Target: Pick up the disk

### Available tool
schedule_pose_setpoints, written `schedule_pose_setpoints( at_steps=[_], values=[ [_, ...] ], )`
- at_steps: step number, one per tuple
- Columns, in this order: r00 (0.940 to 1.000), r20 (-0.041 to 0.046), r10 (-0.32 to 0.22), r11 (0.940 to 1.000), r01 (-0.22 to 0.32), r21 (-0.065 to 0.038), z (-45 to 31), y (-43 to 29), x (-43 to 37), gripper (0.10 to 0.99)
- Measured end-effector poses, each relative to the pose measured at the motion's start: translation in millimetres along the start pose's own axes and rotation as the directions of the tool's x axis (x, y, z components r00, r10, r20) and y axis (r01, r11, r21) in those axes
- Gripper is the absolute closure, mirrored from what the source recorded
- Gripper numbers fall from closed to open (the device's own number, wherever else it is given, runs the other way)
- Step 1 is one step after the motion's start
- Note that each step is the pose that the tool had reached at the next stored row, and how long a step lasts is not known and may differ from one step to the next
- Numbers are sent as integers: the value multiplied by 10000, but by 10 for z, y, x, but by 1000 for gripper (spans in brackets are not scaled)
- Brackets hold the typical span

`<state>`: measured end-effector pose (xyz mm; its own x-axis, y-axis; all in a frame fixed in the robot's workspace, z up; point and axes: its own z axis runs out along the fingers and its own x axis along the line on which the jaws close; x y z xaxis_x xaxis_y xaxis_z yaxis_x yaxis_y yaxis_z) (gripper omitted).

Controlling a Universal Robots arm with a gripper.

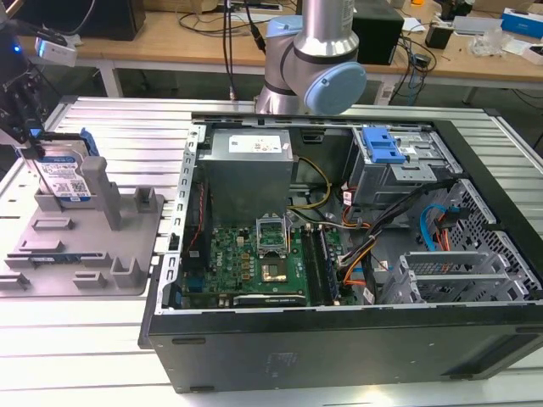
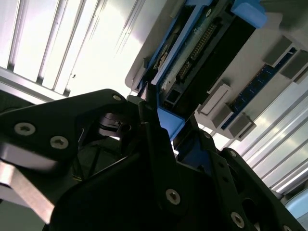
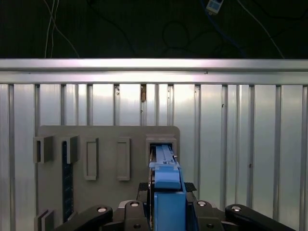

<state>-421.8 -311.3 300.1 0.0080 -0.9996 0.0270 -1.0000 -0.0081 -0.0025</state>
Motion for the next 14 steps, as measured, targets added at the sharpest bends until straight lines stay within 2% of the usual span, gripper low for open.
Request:
schedule_pose_setpoints(
  at_steps=[8,11,14],
  values=[
    [10000,24,1,10000,-1,-1,-13,1,4,722],
    [10000,25,1,10000,-1,1,-56,1,5,722],
    [10000,27,1,10000,-1,7,-147,1,8,722]
  ],
)
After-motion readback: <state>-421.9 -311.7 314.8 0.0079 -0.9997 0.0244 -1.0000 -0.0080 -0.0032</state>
